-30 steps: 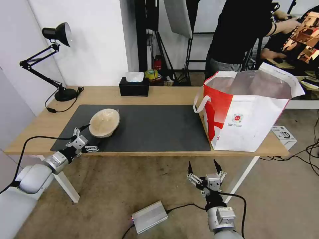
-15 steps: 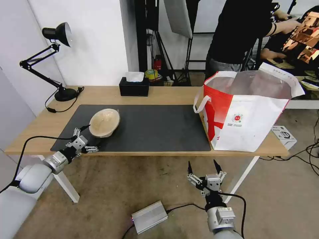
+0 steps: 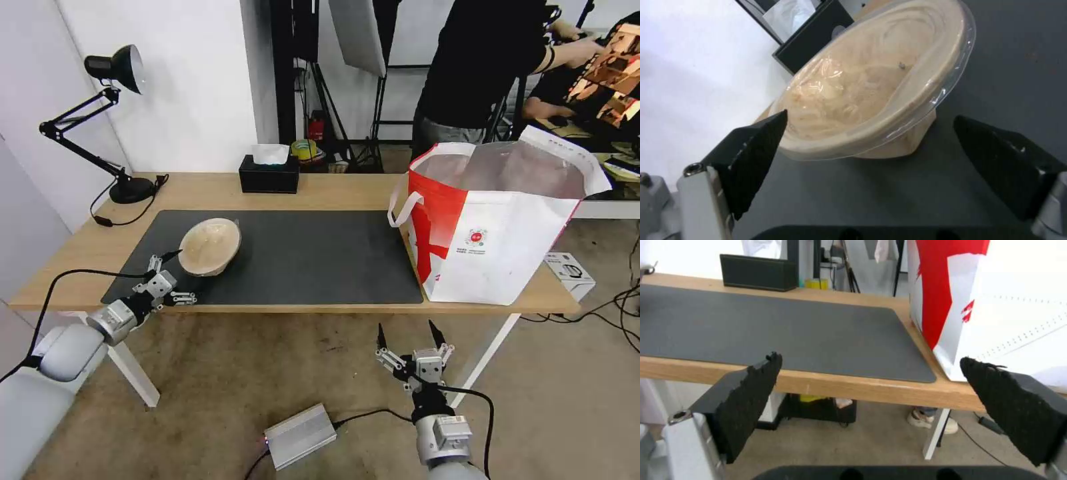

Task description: Pick up the trash from the table and place it into the takeout bag.

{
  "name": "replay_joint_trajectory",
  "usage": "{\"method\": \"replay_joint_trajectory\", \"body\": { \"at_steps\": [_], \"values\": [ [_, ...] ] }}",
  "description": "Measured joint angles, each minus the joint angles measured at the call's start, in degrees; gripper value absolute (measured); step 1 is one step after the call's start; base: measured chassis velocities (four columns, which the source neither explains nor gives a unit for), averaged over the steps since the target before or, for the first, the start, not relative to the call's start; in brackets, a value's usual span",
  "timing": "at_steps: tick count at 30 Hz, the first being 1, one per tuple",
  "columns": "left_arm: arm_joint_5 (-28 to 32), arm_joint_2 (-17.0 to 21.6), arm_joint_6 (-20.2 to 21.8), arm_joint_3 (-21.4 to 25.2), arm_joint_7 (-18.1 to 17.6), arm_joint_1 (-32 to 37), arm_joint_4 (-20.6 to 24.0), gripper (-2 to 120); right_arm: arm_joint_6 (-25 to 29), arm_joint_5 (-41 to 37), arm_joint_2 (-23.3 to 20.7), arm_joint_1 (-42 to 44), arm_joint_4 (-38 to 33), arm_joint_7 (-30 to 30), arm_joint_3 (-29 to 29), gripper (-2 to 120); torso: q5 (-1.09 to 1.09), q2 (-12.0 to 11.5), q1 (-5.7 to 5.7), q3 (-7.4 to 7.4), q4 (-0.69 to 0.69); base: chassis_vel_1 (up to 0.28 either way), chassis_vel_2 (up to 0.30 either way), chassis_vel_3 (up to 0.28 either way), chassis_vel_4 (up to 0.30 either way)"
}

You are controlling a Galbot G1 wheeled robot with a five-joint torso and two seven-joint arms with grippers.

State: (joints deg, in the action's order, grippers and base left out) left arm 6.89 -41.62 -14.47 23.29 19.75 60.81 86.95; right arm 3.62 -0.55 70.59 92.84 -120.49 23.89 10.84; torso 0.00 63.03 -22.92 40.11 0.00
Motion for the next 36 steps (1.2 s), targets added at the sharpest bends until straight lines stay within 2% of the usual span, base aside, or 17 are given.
{"method": "replay_joint_trajectory", "body": {
  "at_steps": [31, 35, 36],
  "values": [
    [-0.2, 0.4, -0.6, -0.8, 0.3, -2.4, -1.2, 100, 0.1, 0.0, 0.3, -0.5, 0.8, 0.0, -0.2, 100, 0.0, 0.0, 0.0, 0.0, 0.0, 0.0, 0.0, 0.0, 0.0],
    [-0.2, 0.5, -0.5, -0.7, 0.3, -2.4, -1.0, 96, 0.1, 0.1, 0.4, -0.6, 0.9, 0.0, -0.4, 99, 0.0, 0.0, 0.0, 0.0, 0.0, 0.0, 0.0, 0.0, 0.0],
    [-0.2, 0.5, -0.5, -0.7, 0.3, -2.4, -0.9, 91, 0.1, 0.1, 0.4, -0.6, 0.9, 0.0, -0.5, 99, 0.0, 0.0, 0.0, 0.0, 0.0, 0.0, 0.0, 0.0, 0.0]
  ]
}}
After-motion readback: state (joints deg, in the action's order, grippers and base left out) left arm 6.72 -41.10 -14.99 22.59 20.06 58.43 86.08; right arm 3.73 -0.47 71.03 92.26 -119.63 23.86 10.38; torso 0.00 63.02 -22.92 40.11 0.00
